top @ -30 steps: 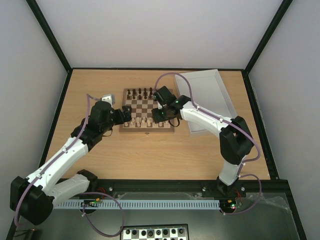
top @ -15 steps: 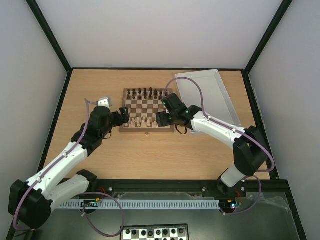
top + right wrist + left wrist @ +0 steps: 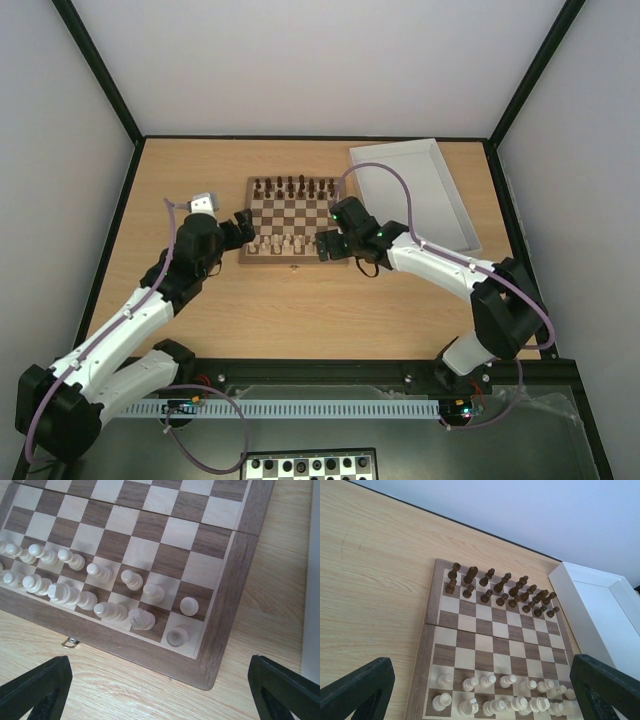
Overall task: Set up the chess pieces on the board
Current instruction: Reset both arms
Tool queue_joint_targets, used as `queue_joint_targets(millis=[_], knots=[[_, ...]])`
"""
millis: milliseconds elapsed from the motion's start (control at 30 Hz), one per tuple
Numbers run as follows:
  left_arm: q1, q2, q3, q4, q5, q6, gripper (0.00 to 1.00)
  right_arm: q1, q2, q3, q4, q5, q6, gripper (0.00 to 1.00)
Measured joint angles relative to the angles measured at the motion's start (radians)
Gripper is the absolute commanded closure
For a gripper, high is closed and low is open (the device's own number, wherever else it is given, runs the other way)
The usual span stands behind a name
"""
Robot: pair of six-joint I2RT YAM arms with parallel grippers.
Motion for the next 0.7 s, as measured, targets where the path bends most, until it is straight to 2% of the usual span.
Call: queue_joint_targets(millis=[200,367,567,700], knots=[[0.0,0.004,0.0,0.008,-0.054,0.0,0.0,-0.003,-0.032,-0.009,0.001,0.05,0.004,0.01],[0.0,-0.01,0.0,0.008,-0.172,0.006,0.01,-0.032,-0.107,-0.05,0.024,0.108,0.013,0.01],[0.0,-0.069,-0.005,0.026,-0.315,0.022,0.01,-0.13,-0.306,-0.157,0.067,0.232,0.028,0.01],[0.001,-0.026,-0.012,0.101,-0.398,0.095,0.01,-0.203,-0.454,-0.242,0.149,0.331,0.027,0.01]])
